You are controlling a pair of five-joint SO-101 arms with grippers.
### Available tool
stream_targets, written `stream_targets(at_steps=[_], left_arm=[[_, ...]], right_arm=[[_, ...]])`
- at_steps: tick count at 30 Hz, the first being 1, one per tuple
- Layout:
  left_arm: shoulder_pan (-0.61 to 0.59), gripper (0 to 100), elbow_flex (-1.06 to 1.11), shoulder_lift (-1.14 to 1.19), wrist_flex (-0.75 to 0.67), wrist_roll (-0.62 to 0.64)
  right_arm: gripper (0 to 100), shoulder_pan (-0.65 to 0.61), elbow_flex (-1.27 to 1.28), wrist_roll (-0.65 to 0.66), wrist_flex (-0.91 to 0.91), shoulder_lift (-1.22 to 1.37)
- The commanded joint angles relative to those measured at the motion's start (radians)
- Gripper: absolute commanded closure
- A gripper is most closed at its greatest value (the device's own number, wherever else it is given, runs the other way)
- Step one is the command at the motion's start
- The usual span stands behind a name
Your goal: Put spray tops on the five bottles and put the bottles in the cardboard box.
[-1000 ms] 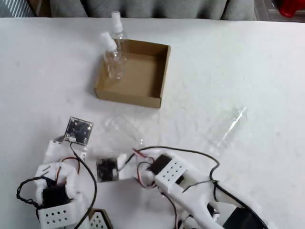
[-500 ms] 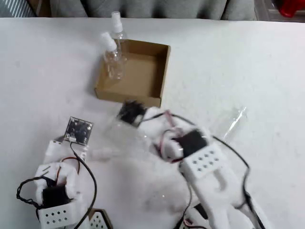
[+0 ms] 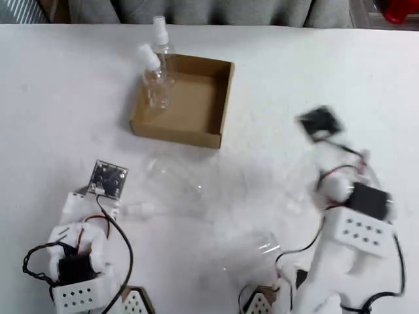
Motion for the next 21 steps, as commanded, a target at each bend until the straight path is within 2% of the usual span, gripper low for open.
stream_targets(at_steps=[1, 6, 11, 13, 18, 21], left_arm=[[-0.010, 96, 0.000, -0.012, 0.002, -0.012], [-0.010, 96, 0.000, -0.012, 0.003, -0.012], [-0.010, 96, 0.000, -0.012, 0.003, -0.012], [-0.010, 96, 0.000, -0.012, 0.003, -0.012], [-0.010, 96, 0.000, -0.012, 0.003, -0.012], [-0.010, 96, 0.000, -0.012, 0.003, -0.012]], right_arm=[[98.2, 0.214, 0.012, 0.063, -0.128, 0.071], [98.2, 0.360, 0.117, 0.110, -0.380, 0.219], [97.7, 0.421, 0.132, 0.117, -0.530, 0.394], [94.0, 0.421, 0.132, 0.117, -0.562, 0.456], [77.2, 0.389, 0.114, 0.117, -0.602, 0.544], [75.6, 0.383, 0.084, 0.114, -0.585, 0.545]])
